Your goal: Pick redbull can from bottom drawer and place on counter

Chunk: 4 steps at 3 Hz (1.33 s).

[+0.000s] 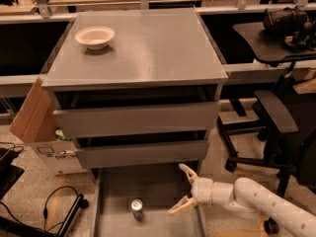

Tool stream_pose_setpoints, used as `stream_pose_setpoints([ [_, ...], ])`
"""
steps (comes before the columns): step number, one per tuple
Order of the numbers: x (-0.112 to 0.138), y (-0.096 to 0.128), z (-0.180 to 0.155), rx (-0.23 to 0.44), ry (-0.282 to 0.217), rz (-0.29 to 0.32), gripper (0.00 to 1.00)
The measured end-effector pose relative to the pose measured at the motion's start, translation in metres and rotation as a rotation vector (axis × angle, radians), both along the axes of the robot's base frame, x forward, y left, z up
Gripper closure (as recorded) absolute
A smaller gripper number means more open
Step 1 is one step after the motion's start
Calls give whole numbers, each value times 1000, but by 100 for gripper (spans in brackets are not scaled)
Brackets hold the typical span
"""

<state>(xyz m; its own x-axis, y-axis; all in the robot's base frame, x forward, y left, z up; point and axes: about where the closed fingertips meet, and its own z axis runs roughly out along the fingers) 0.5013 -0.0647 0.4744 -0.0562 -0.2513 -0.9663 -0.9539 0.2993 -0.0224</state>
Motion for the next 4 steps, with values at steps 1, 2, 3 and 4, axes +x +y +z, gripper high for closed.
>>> stream_pose_setpoints([
  [1, 10, 14, -20, -11, 19, 4, 0],
  [2, 24, 38, -58, 1, 27, 44, 0],
  [3, 37, 62, -108, 13, 45, 87, 0],
  [4, 45, 87, -155, -6, 80, 124, 0],
])
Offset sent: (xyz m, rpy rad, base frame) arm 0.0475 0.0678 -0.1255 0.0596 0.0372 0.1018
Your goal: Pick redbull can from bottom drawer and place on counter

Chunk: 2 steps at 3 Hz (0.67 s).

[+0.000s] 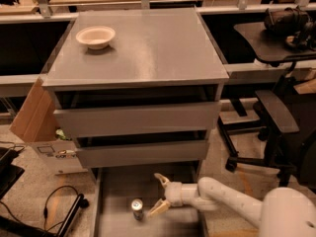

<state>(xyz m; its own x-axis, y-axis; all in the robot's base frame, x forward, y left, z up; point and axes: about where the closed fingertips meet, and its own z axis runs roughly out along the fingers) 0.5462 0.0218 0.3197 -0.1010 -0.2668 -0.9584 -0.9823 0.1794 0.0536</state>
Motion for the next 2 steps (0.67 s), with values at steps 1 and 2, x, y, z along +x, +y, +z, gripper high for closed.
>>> stream_pose_setpoints([
  [1, 6, 29, -47, -22, 29, 32, 0],
  [2, 7, 49, -80, -3, 46, 51, 0],
])
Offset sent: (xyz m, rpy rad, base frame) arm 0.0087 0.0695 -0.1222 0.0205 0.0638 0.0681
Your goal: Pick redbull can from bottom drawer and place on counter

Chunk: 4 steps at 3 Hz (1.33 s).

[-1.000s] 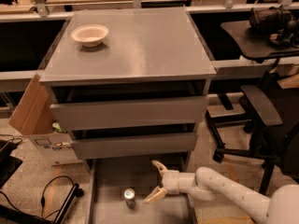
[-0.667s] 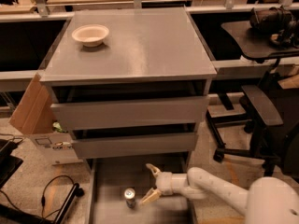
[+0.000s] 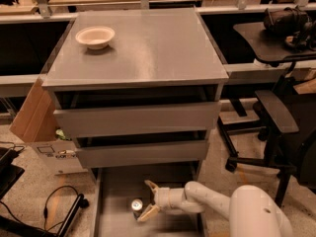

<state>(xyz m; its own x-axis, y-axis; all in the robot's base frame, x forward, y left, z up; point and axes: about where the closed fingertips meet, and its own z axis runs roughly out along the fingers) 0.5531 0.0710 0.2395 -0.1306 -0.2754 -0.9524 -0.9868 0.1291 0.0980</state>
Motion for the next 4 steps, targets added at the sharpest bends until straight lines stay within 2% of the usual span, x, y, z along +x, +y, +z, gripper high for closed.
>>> stream_pose_setpoints([
  [1, -14, 24, -27, 13, 24, 49, 15],
  [2, -30, 41, -50, 8, 60, 87, 38],
  [3, -35, 49, -58, 13, 106, 75, 62],
  [4, -15, 51, -22, 45, 82, 6, 85],
])
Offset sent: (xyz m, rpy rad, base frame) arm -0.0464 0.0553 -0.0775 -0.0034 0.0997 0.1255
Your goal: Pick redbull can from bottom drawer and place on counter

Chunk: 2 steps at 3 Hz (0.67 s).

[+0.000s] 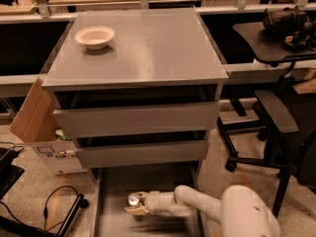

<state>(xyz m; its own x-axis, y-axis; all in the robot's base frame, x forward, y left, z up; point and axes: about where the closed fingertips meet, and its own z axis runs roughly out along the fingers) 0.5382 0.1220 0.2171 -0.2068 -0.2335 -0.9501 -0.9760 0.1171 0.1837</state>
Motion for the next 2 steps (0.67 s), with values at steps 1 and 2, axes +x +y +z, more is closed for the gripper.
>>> stream_pose_setpoints([
  [1, 31, -42, 107, 34, -59, -126, 100],
  [2, 19, -81, 210, 77, -39, -178, 100],
])
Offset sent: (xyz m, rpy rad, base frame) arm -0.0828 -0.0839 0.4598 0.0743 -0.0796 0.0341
